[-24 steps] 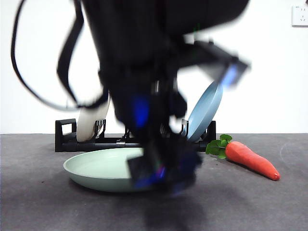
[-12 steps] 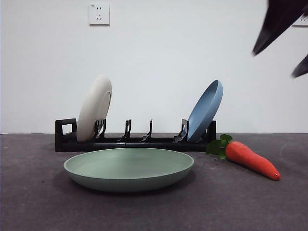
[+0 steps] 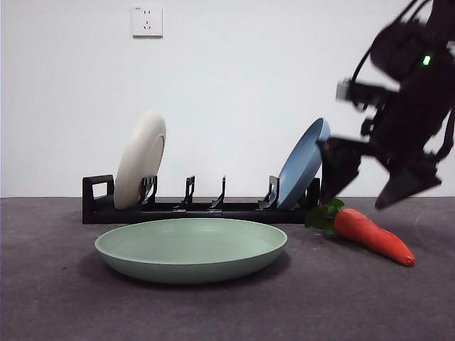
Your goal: Take the green plate from the plate rack,put the plate on the table,take the carrot from the table,put the carrot in the plate
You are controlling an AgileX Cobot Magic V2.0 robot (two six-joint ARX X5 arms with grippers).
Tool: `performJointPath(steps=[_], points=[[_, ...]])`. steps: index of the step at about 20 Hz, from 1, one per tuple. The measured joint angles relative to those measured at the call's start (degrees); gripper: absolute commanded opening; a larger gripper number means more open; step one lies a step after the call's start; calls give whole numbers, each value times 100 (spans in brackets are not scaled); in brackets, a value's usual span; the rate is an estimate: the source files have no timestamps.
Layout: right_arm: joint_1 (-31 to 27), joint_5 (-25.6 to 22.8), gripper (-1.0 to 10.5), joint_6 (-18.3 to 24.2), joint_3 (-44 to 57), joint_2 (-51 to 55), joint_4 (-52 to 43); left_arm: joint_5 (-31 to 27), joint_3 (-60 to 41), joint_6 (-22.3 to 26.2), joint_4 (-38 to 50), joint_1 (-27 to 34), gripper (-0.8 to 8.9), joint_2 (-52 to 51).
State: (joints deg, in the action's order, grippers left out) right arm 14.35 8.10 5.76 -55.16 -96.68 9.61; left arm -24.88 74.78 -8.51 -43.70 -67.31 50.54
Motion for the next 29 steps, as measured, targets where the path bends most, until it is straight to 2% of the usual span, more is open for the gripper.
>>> performJointPath(steps=[4,10,15,20,23,26,29], points=[[11,-214,511,-24,0,-509,-225,0,0,-20,-24,0,355,-2],[26,-214,-4,-44,-7,-533,-321,-4,0,-37,-24,0,355,0],[74,-214,-16,-72,-7,-498,-225,-11,0,-55,-26,0,354,0],[448,-214,-17,-153,-7,487,125,-13,0,-55,-39,0,354,0],[1040,-214,-17,-444,-22,968,-72,-13,0,-55,-55,0,354,0],[1770,-267,-17,-802,-24,911,-564,-13,0,-55,-188,0,354,0],[2487,-682,-17,-1119,-24,509,-1375,-11,0,-55,-286,0,354,0]])
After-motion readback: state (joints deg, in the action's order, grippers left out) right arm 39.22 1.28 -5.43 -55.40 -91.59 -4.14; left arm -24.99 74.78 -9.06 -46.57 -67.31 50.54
